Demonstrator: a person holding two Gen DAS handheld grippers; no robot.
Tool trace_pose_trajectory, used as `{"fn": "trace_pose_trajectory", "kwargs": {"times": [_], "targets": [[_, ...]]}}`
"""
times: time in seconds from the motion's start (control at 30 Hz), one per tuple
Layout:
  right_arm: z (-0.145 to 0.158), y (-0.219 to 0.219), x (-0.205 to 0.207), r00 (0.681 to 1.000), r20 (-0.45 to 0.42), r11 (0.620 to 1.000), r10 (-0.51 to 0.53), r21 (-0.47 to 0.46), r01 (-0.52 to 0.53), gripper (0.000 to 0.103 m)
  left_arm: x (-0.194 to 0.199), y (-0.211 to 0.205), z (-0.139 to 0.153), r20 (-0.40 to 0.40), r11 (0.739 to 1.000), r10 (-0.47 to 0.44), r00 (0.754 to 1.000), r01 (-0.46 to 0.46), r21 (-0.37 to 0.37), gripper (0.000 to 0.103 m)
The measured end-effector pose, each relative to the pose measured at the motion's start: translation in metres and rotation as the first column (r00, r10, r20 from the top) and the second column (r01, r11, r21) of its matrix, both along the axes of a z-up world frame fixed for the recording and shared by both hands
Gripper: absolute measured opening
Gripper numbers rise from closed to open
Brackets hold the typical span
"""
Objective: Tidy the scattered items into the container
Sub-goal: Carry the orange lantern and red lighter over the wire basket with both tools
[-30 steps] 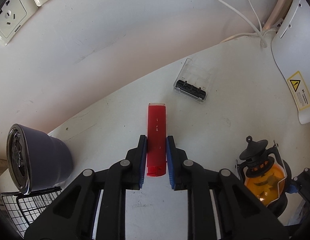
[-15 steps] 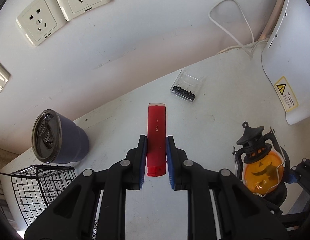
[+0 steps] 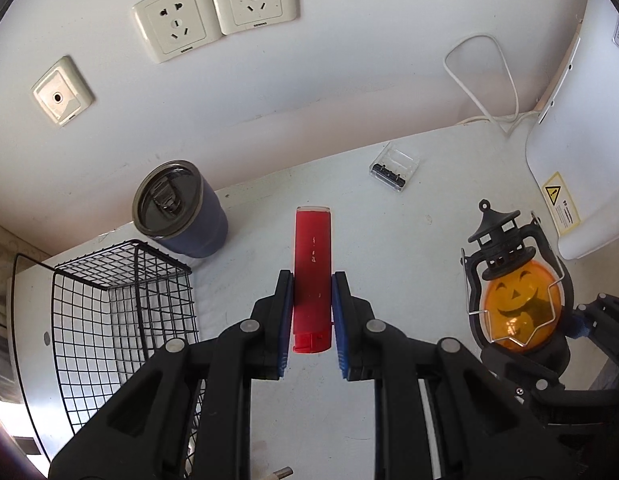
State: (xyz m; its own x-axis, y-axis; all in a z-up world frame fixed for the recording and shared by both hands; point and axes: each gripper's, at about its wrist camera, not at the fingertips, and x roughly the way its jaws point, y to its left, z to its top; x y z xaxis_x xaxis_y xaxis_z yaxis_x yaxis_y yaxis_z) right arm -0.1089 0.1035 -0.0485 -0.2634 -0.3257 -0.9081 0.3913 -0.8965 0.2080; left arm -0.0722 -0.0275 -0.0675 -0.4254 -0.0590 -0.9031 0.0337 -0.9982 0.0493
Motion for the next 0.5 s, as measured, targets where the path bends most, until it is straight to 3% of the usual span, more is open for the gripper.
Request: {"fn": "trace_pose_trajectory", "kwargs": {"times": [0.5], "targets": [[0.027, -0.045, 0.011, 0.988, -0.067, 0.99, 0.143, -0.008, -0.143, 0.051, 0.034, -0.039, 0.024, -0.046, 0.989, 0.149, 0.988, -0.149, 0.006, 0.015]]}}
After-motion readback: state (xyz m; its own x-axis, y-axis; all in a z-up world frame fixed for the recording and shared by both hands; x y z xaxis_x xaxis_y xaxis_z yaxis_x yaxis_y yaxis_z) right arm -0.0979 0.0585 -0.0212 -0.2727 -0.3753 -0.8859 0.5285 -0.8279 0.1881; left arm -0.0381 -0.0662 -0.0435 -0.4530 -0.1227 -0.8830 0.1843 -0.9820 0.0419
